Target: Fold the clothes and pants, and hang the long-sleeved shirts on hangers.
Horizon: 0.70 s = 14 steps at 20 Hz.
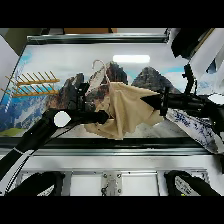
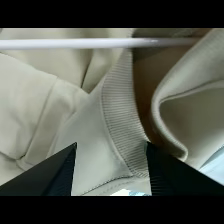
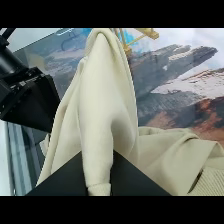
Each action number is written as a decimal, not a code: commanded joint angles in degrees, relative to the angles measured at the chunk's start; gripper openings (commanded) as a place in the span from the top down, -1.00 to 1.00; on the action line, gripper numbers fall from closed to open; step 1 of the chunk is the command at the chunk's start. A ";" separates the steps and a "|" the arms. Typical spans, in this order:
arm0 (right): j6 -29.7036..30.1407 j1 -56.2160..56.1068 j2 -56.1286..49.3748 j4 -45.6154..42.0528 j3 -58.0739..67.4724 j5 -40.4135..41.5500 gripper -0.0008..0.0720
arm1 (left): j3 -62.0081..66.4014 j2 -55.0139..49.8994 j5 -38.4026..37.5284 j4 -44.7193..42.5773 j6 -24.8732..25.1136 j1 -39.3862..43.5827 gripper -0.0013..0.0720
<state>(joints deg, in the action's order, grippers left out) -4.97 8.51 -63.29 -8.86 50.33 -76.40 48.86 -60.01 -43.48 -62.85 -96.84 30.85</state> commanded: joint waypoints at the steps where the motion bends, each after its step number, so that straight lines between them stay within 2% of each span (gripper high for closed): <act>1: -0.07 -0.04 0.04 -0.11 0.02 -0.09 0.92 | 0.04 -0.85 2.71 -0.17 -2.25 1.66 -0.23; 7: -1.07 -0.04 0.02 -0.57 0.00 -0.07 0.92 | 0.07 -0.59 2.23 -0.24 -2.25 1.66 -0.23; 12: -1.09 -0.04 0.04 -0.57 0.00 -0.07 0.92 | 0.07 -5.20 -0.15 -0.11 -2.93 3.74 -0.23; 13: -1.09 -0.04 0.04 -0.55 0.02 -0.07 0.91 | 0.07 -5.81 0.17 -0.15 -3.93 3.80 -0.13; 14: -1.09 -0.04 0.07 -0.52 0.02 -0.07 0.92 | 0.07 -6.21 0.04 -0.55 -4.17 3.48 0.35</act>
<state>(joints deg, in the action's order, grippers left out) -6.02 8.51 -63.29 -9.43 50.33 -76.47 48.88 -64.49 -43.07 -63.00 -99.72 34.00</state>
